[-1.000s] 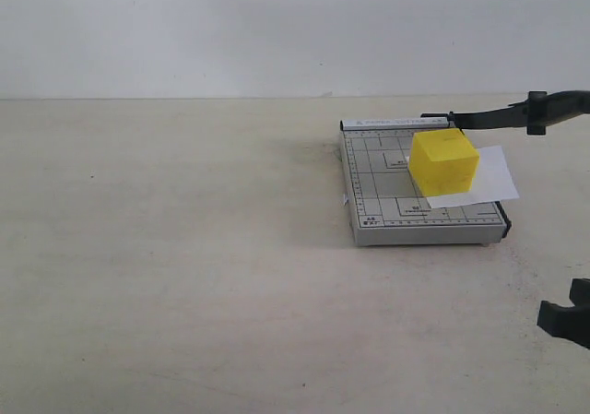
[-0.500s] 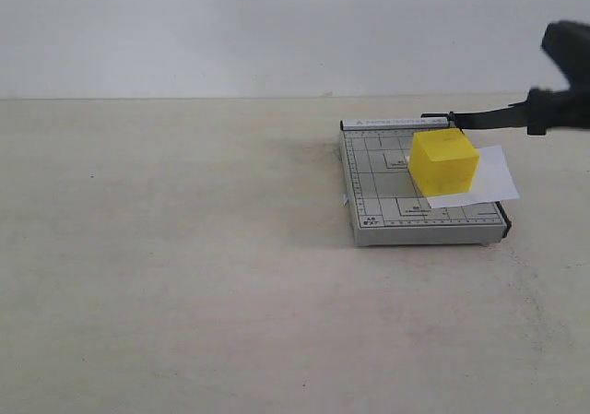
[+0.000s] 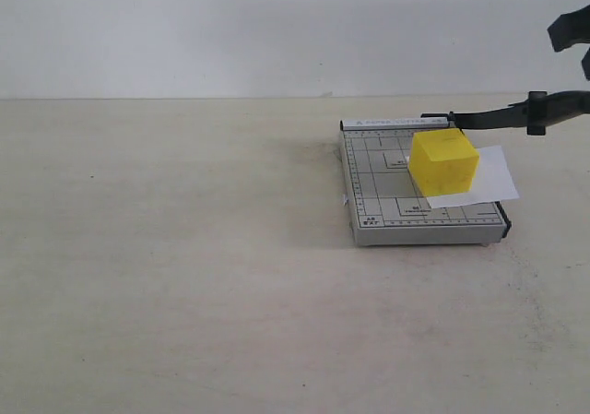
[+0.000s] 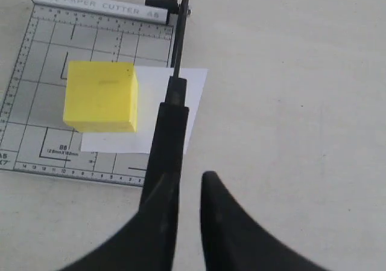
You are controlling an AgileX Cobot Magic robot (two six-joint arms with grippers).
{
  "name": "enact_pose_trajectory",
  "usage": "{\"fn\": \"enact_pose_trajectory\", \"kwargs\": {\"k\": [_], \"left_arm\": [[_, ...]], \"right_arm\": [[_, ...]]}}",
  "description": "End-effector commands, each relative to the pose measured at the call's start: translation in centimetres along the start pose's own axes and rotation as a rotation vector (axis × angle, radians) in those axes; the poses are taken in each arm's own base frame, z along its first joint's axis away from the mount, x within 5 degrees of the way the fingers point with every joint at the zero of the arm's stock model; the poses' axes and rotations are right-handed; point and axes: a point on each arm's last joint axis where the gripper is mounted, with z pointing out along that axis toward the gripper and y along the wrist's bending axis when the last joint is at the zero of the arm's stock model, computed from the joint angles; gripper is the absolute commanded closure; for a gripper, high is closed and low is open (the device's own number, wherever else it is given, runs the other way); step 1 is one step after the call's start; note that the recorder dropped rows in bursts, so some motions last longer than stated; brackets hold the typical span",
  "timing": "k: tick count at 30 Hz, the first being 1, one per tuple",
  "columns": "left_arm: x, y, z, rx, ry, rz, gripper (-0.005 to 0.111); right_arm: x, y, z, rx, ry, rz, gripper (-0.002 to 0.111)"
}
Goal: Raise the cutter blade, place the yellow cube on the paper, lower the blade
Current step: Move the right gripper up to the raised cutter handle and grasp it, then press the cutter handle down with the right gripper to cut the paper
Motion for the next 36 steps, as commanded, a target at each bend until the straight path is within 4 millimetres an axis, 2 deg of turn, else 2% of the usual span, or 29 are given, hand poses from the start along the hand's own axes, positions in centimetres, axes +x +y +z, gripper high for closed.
{"fn": "enact_pose_trajectory", "kwargs": {"k": [1, 2, 7, 12, 13, 20, 24, 31, 36], "left_arm": [[0.0, 0.0, 0.0, 0.007, -0.009, -0.020, 0.102], [0.0, 0.0, 0.0, 0.007, -0.009, -0.020, 0.102], [0.0, 0.0, 0.0, 0.007, -0.009, -0.020, 0.102], [0.0, 0.0, 0.0, 0.007, -0.009, -0.020, 0.102], [0.0, 0.0, 0.0, 0.007, -0.009, -0.020, 0.102], [0.0, 0.0, 0.0, 0.007, -0.009, -0.020, 0.102], [0.0, 0.0, 0.0, 0.007, -0.009, -0.020, 0.102], [0.0, 0.0, 0.0, 0.007, -0.009, -0.020, 0.102], [0.0, 0.0, 0.0, 0.007, -0.009, -0.020, 0.102]], "right_arm": [[-0.2, 0.1, 2.5, -0.040, 0.080, 0.023, 0.058], [-0.3, 0.2, 3.3, -0.063, 0.074, 0.046, 0.054], [-0.3, 0.3, 4.9, -0.068, 0.094, 0.091, 0.057], [0.2, 0.4, 4.9, -0.078, 0.157, 0.105, 0.104], [0.3, 0.4, 4.9, -0.080, 0.170, 0.103, 0.108], [0.7, 0.5, 5.0, -0.091, 0.204, 0.089, 0.108], [2.2, 1.5, 6.1, -0.166, 0.244, 0.137, 0.108], [7.3, 3.3, 10.9, -0.303, 0.433, 0.186, 0.108], [10.4, 5.3, 14.6, -0.341, 0.552, 0.152, 0.108]]}}
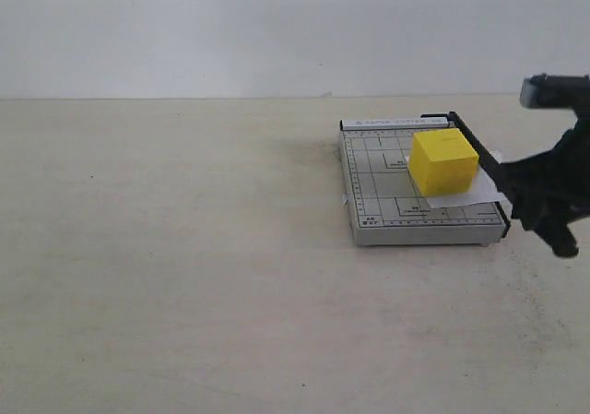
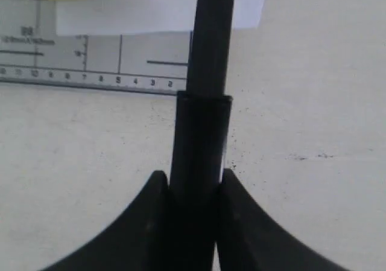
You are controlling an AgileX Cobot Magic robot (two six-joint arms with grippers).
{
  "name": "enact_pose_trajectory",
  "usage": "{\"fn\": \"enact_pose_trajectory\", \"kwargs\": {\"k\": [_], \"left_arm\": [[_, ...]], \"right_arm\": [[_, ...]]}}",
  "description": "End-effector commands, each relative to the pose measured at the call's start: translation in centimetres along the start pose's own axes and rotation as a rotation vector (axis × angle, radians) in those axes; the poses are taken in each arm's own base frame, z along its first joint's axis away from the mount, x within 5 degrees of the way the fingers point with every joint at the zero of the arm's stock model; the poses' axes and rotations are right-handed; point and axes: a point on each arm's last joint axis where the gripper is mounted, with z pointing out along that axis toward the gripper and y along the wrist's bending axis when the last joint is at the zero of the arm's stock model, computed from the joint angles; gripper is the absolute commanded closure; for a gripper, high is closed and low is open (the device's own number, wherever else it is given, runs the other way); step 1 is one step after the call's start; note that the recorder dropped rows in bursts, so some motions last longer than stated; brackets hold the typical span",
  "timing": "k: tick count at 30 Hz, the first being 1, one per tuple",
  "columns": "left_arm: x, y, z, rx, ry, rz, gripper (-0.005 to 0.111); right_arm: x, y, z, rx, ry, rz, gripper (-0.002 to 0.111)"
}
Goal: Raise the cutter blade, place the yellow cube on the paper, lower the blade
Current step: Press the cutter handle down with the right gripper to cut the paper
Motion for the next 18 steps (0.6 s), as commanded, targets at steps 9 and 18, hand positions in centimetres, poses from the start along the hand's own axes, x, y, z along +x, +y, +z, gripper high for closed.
{"fn": "enact_pose_trajectory", "kwargs": {"k": [9, 18], "left_arm": [[0.0, 0.0, 0.0, 0.007, -0.009, -0.020, 0.102], [0.0, 0.0, 0.0, 0.007, -0.009, -0.020, 0.102]], "right_arm": [[2.8, 2.8, 6.5, -0.138, 0.266, 0.016, 0.108], [2.5, 2.6, 6.6, -0.112, 0.232, -0.011, 0.082]]}}
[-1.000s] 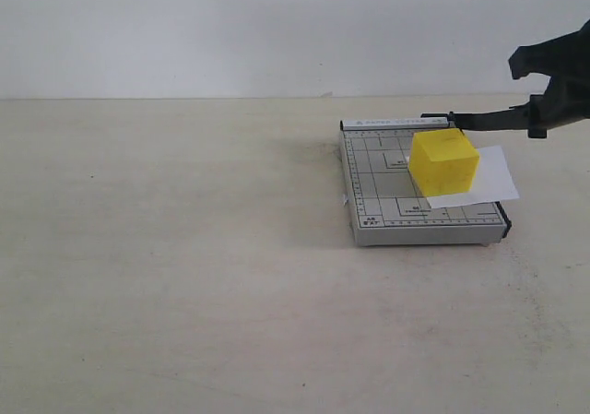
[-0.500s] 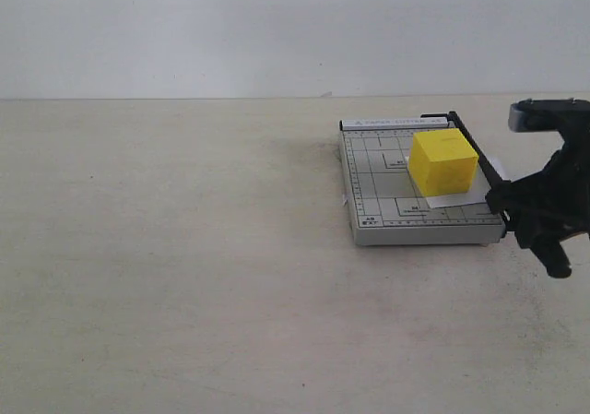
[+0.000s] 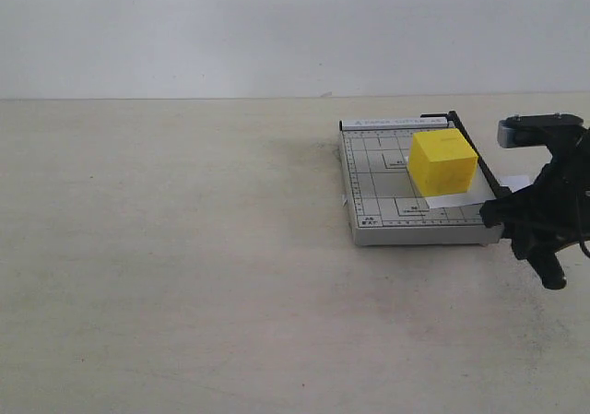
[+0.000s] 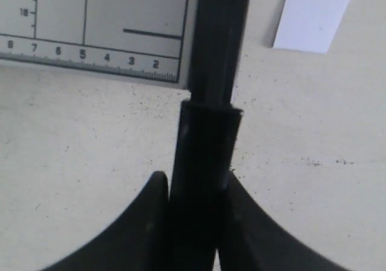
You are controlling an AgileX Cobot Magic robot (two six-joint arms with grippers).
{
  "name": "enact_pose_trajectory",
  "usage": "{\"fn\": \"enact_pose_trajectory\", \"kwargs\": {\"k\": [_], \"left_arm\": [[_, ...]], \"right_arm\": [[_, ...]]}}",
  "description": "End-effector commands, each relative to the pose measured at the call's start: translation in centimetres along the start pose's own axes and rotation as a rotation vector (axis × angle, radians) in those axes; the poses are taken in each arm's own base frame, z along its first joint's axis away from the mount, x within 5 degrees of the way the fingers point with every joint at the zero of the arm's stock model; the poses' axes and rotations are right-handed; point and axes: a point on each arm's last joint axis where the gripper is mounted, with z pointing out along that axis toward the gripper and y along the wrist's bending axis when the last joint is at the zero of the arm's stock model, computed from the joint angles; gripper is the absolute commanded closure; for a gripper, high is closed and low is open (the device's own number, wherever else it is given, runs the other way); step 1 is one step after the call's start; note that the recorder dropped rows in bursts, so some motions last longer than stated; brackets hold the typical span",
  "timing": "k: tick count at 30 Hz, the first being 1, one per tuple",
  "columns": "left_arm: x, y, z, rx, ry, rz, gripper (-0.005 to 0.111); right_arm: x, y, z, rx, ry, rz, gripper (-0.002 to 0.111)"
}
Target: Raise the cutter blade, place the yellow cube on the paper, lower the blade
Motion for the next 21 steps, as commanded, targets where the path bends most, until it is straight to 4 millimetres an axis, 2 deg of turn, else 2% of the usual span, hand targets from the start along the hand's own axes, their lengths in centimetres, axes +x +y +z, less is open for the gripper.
{"fn": "enact_pose_trajectory", "kwargs": {"k": [1, 2, 3, 8, 10, 13, 14, 15, 19, 21], "left_arm": [[0.0, 0.0, 0.0, 0.007, -0.009, -0.020, 0.102], [0.0, 0.0, 0.0, 0.007, -0.009, -0.020, 0.102], [0.0, 0.0, 0.0, 0.007, -0.009, -0.020, 0.102], [0.0, 0.0, 0.0, 0.007, -0.009, -0.020, 0.102], [0.0, 0.0, 0.0, 0.007, -0.009, -0.020, 0.102], [0.0, 0.0, 0.0, 0.007, -0.009, -0.020, 0.102], [0.0, 0.0, 0.0, 0.007, -0.009, -0.020, 0.102], [0.0, 0.0, 0.0, 0.007, -0.009, -0.020, 0.102], [0.0, 0.0, 0.0, 0.007, -0.009, -0.020, 0.102], [0.0, 0.0, 0.0, 0.007, -0.009, -0.020, 0.102]], "right_arm": [[1.4, 2.5, 2.3, -0.130, 0.133, 0.034, 0.076], [1.4, 2.4, 2.3, -0.112, 0.133, 0.017, 0.066], [1.4, 2.2, 2.3, -0.099, 0.136, 0.008, 0.063], [1.4, 2.2, 2.2, -0.086, 0.140, 0.038, 0.062], [1.5, 2.3, 1.0, -0.085, 0.132, 0.025, 0.062], [1.4, 2.0, -2.2, -0.008, 0.087, 0.034, 0.062], [1.5, 1.6, -4.2, 0.068, 0.057, 0.051, 0.062], [1.7, 1.4, -5.1, 0.097, 0.039, 0.053, 0.062], [3.6, 2.0, -9.7, 0.115, -0.002, 0.051, 0.062], [4.3, 2.5, -11.2, 0.093, -0.065, 0.061, 0.063]]}}
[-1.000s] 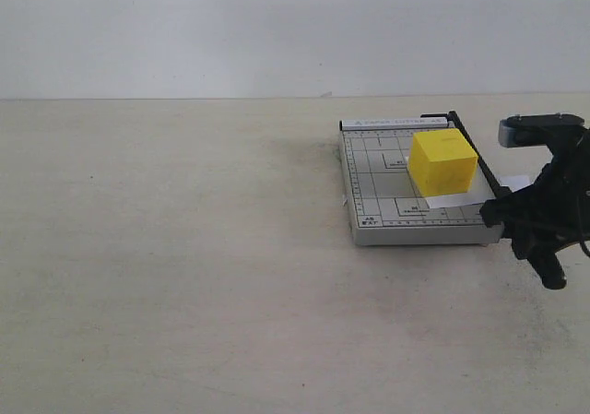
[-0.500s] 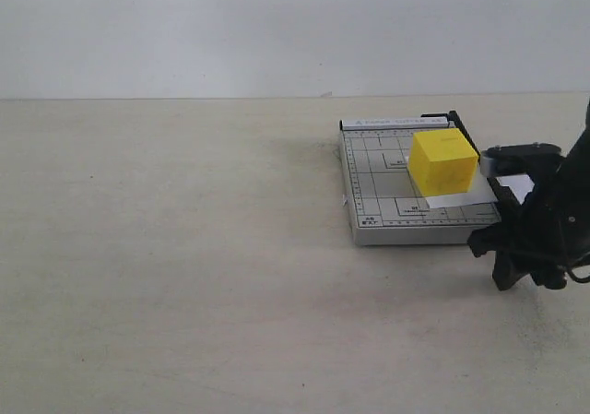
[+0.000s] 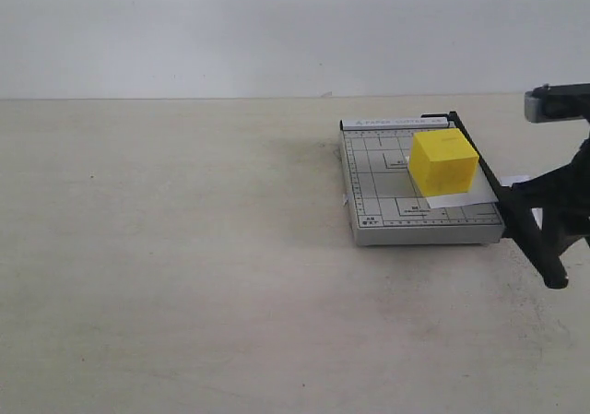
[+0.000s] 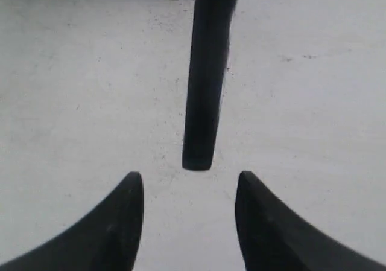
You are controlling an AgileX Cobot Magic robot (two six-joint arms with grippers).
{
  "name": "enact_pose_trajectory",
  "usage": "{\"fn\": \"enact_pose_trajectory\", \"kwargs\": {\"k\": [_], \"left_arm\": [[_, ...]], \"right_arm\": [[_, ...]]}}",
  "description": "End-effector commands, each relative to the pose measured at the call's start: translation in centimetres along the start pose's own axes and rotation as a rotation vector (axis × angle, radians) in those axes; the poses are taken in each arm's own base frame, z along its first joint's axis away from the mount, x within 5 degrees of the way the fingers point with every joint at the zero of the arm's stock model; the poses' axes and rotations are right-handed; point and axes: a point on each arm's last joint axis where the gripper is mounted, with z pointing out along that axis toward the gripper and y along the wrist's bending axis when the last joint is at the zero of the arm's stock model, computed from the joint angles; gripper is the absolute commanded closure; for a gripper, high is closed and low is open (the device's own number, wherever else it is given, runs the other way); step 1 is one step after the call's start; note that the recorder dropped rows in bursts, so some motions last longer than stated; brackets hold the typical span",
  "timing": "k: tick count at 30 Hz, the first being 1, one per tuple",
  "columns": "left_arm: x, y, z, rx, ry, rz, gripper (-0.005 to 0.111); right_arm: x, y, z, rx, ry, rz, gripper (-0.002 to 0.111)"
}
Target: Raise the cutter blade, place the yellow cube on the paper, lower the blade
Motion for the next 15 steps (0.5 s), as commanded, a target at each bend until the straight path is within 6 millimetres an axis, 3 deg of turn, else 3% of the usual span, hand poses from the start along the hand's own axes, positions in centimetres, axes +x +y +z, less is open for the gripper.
{"fn": "enact_pose_trajectory", "kwargs": {"k": [1, 4, 8, 12, 15], "left_arm": [[0.0, 0.0, 0.0, 0.007, -0.009, -0.020, 0.102], [0.0, 0.0, 0.0, 0.007, -0.009, -0.020, 0.102], [0.0, 0.0, 0.0, 0.007, -0.009, -0.020, 0.102], [0.0, 0.0, 0.0, 0.007, -0.009, -0.020, 0.102], [0.0, 0.0, 0.0, 0.007, -0.009, -0.020, 0.102]], "right_arm": [[1.7, 0.4, -3.5, -0.029, -0.124, 0.023, 0.064], [3.9, 1.1, -6.1, -0.104, -0.399, 0.069, 0.079], [8.9, 1.7, -8.4, -0.187, -0.895, 0.116, 0.108], [14.2, 1.0, -8.3, -0.161, -1.290, 0.126, 0.108], [16.7, 0.3, -7.5, -0.117, -1.497, 0.140, 0.108]]}}
